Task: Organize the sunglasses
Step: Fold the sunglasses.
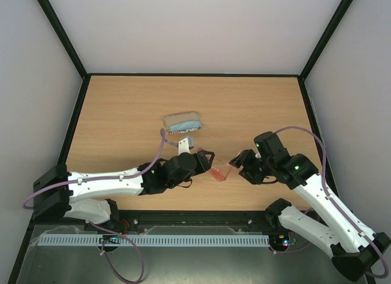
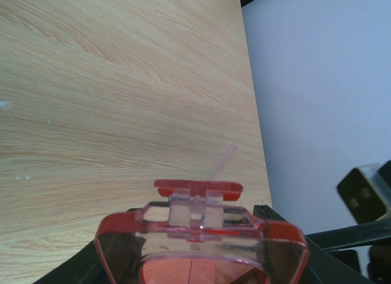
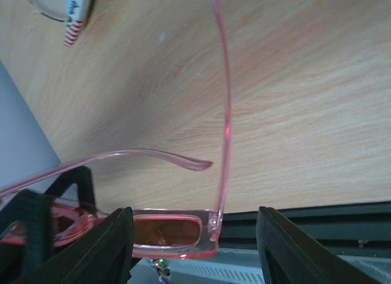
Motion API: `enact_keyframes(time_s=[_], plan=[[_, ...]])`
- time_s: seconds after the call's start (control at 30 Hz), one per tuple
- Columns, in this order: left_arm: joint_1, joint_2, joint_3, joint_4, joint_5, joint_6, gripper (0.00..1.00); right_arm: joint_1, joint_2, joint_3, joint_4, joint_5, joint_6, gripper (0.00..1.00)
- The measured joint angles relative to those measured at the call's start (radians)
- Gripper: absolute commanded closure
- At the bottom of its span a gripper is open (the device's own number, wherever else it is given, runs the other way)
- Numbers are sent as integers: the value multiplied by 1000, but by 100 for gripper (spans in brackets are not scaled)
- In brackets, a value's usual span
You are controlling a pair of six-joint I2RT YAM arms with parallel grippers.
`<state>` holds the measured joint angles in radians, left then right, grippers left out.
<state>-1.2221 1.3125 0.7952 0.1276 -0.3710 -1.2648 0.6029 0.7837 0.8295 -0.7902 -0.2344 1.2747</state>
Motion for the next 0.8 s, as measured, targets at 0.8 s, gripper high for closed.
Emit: enact_keyframes(time_s=[0.8], plan=[[4, -112, -58, -29, 27, 1, 57, 0, 272, 145, 132, 67, -114, 77]])
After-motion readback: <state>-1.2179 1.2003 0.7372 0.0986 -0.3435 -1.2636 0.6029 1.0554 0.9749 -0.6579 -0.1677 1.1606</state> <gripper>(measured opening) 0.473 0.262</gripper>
